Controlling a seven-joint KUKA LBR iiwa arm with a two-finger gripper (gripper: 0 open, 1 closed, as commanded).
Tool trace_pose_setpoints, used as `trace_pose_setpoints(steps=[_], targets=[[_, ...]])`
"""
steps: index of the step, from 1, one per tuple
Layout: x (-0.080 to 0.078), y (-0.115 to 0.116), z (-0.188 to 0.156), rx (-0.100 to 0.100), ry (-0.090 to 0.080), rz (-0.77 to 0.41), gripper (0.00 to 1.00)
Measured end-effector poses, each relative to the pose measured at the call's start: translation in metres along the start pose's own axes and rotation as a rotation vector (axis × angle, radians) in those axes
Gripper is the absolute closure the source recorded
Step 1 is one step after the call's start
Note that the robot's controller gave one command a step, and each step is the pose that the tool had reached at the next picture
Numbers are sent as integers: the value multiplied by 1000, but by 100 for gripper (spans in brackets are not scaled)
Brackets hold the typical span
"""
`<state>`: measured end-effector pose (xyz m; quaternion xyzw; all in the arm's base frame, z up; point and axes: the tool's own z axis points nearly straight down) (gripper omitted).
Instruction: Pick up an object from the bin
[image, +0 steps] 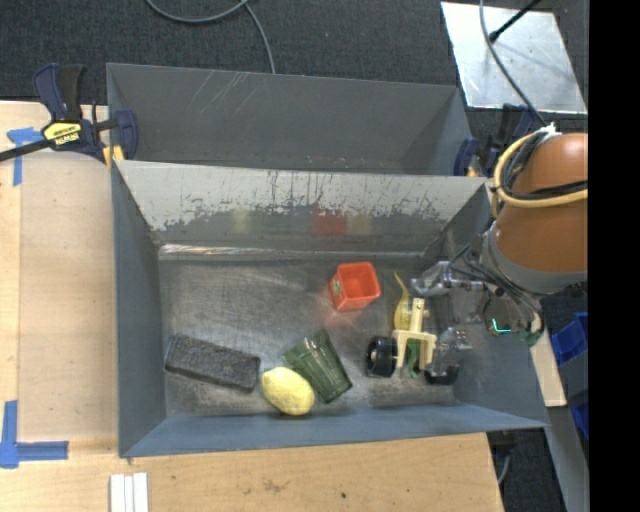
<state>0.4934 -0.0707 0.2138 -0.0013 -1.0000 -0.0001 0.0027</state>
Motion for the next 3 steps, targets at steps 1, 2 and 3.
trace_pose_setpoints(steps=[1, 2, 3], targets=[[-2, 0, -4, 1, -9, -2, 0], [-5, 2, 22, 3, -17, -151, 0], [-28, -28, 125, -4, -8, -499, 100]])
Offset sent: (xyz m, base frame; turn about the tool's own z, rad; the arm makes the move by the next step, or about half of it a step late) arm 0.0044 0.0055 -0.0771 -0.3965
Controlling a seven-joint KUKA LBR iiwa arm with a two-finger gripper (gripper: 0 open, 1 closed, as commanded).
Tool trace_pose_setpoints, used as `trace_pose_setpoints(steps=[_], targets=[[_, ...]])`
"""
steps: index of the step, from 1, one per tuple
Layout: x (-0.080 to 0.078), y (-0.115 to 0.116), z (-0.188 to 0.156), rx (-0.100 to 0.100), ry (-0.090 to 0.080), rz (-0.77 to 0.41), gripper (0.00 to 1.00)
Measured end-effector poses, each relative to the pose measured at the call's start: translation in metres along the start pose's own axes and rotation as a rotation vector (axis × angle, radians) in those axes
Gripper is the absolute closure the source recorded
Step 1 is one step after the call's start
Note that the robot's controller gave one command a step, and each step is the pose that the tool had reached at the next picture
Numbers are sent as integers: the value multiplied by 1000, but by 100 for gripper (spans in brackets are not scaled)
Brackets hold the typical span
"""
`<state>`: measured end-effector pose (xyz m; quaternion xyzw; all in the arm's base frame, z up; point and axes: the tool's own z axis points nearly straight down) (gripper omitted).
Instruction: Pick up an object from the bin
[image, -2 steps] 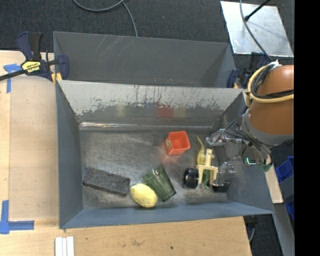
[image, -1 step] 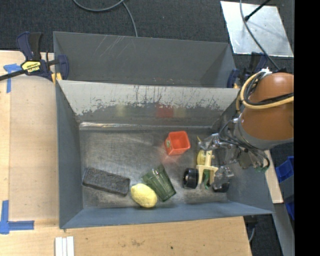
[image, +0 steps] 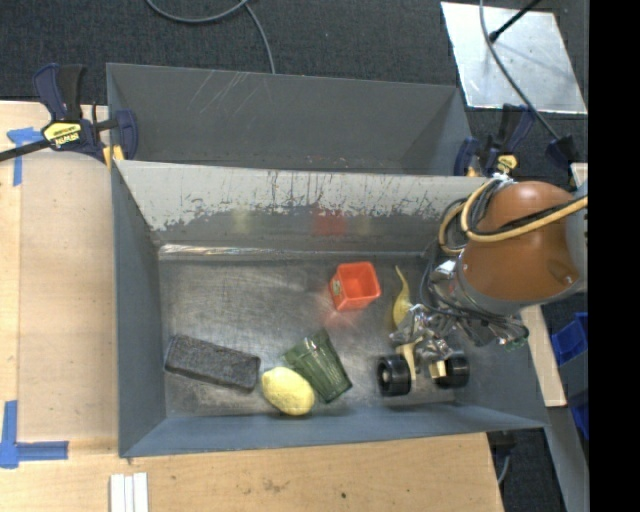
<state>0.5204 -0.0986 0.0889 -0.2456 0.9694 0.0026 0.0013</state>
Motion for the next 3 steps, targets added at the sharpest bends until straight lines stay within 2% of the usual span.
trace_pose_setpoints(steps=[2, 3], targets=[[0, 0, 0, 0, 0, -1, 100], [-9, 4, 6, 3, -1, -182, 100]])
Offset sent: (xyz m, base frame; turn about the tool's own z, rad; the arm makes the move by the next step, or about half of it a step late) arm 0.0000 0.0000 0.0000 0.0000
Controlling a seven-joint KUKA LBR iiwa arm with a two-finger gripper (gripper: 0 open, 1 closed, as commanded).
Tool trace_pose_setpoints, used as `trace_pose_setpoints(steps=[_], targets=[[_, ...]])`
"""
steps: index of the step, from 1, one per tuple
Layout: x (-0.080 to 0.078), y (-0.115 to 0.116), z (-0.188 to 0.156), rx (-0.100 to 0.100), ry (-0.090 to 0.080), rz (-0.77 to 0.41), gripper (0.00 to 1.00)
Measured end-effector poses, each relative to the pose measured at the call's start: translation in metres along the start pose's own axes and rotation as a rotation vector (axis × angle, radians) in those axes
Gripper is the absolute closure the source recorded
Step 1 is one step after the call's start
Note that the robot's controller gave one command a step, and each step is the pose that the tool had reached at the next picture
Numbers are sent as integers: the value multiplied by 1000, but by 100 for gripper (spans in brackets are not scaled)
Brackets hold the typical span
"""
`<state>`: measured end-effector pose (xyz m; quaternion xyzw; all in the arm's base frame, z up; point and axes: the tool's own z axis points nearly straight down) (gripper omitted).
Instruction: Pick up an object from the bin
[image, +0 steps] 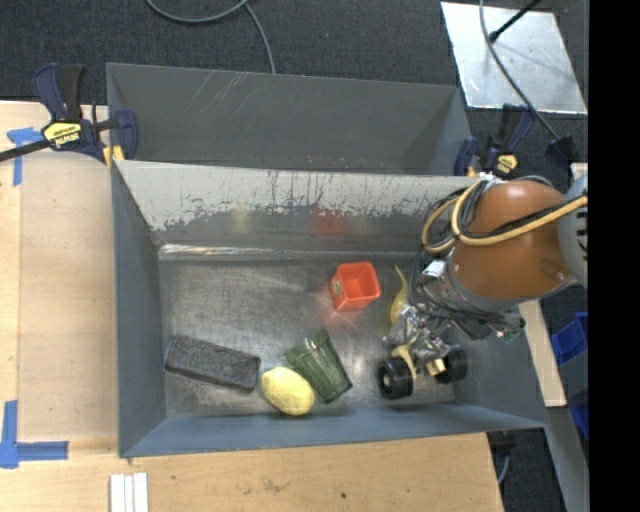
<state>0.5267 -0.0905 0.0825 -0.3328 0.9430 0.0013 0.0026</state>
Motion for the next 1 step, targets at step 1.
trace_pose_setpoints(steps=[1], targets=[[4, 5, -33, -6, 6, -176, 100]])
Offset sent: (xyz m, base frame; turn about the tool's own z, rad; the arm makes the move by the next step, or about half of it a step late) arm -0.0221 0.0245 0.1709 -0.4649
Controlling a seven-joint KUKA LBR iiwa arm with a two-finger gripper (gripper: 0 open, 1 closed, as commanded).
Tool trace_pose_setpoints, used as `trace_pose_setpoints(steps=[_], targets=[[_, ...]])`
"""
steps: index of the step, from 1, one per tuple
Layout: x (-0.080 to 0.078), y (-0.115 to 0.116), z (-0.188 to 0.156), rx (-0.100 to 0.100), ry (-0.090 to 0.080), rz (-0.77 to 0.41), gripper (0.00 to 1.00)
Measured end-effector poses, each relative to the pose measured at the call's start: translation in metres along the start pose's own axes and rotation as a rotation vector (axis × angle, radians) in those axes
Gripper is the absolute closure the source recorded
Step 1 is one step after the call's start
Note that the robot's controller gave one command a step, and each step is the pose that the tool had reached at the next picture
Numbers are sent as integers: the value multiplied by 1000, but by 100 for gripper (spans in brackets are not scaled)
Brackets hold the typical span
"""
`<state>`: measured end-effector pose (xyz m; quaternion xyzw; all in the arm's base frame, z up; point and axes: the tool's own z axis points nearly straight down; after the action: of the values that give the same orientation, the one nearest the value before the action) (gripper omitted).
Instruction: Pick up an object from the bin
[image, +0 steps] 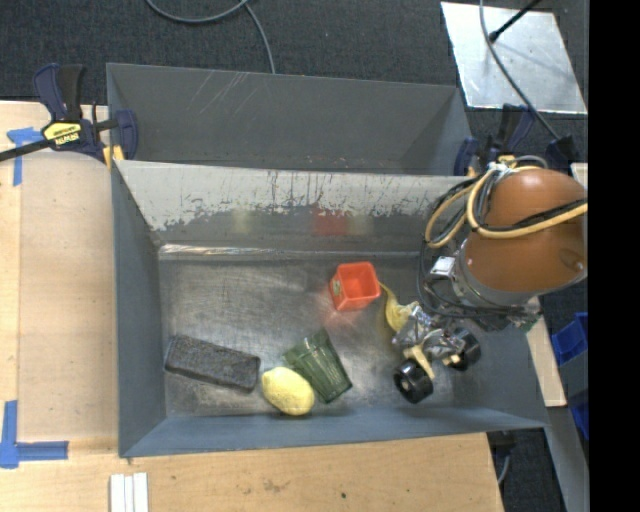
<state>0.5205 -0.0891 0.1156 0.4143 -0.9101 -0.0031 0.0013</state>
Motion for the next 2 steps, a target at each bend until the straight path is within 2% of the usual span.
trace_pose_setpoints(steps=[1, 2], targets=[[-3, 12, -69, 3, 1, -128, 100], [10, -12, -43, 18, -6, -119, 100]])
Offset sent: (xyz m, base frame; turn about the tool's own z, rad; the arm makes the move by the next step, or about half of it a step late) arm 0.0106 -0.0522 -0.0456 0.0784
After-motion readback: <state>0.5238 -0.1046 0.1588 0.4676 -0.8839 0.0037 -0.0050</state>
